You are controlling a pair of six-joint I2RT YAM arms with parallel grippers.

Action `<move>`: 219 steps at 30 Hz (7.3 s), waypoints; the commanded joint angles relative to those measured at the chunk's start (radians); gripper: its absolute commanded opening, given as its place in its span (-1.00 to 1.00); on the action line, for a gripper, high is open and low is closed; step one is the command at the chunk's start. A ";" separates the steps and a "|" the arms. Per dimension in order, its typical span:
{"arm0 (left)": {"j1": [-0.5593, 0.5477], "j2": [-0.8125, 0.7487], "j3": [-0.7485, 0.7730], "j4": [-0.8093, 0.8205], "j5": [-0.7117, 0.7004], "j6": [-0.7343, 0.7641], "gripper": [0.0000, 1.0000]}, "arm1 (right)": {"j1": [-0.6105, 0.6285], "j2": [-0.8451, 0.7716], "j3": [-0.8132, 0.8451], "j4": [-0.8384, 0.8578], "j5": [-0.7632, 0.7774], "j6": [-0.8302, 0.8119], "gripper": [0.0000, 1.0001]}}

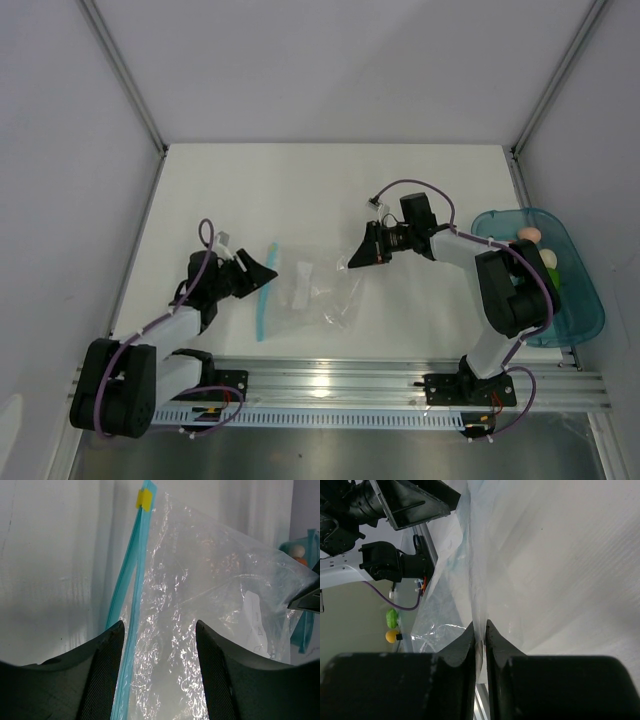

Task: Place the food in the zip-top bag and seal the zipper
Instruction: Pick up the zipper food storage bag at the center of the board, then open the zipper of the food storage bag at the center of the board, then pick up the fake vegetable from the bin.

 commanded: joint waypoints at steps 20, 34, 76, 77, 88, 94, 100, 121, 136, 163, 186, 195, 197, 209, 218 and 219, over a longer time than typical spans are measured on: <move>-0.020 0.061 -0.044 0.207 0.159 -0.065 -0.99 | 0.019 -0.003 -0.007 0.069 0.027 0.066 -0.67; -0.171 -0.354 0.448 -0.703 -0.252 -0.036 -0.99 | 0.137 -0.282 0.160 -0.494 0.867 -0.033 0.99; -0.797 -0.059 0.867 -1.160 -0.750 -0.739 -0.99 | 0.936 -0.423 0.140 -0.212 1.428 0.080 0.11; -0.797 -0.058 0.875 -1.171 -0.753 -0.740 -0.99 | 0.939 -0.412 0.140 -0.209 1.426 0.079 0.10; -0.797 -0.042 0.884 -1.179 -0.733 -0.748 -0.99 | 0.971 -0.369 0.141 -0.207 1.463 0.083 -0.29; -0.797 -0.079 0.832 -1.049 -0.713 -0.624 -0.91 | 0.965 -0.375 0.146 -0.220 1.478 0.089 -1.00; -0.797 -0.315 0.628 -0.814 -0.763 -0.463 0.99 | 0.957 -0.391 0.115 -0.206 1.458 0.123 -1.00; -0.797 -0.644 0.413 -0.887 -0.745 -0.293 0.85 | 0.881 -0.460 0.126 -0.214 1.365 0.201 -1.00; -0.797 -0.527 0.376 -0.720 -0.645 -0.188 -0.70 | 0.846 -0.561 0.082 -0.200 1.310 0.240 -1.00; -0.800 0.066 0.827 -0.795 -0.317 0.172 -0.99 | 0.522 -0.684 -0.181 -0.270 1.144 0.407 -0.85; -0.794 0.235 0.881 -0.703 -0.219 0.246 -0.99 | 0.415 -0.938 0.052 -0.842 1.659 0.548 0.99; -0.794 0.214 0.832 -0.630 -0.122 0.232 -0.99 | -0.128 -0.951 0.078 -0.944 1.551 0.504 0.99; -0.794 0.209 0.829 -0.628 -0.105 0.237 -0.99 | -0.335 -0.865 0.071 -0.930 1.442 0.465 0.99; -0.794 0.119 0.744 -0.640 -0.078 0.241 -0.99 | -0.747 -0.675 0.003 -0.867 1.360 0.464 0.99; -0.794 0.062 0.720 -0.660 -0.081 0.238 -0.99 | -0.955 -0.630 -0.098 -0.675 1.346 0.373 0.99; -0.794 0.060 0.718 -0.657 -0.079 0.238 -0.99 | -0.960 -0.616 -0.087 -0.674 1.351 0.376 0.99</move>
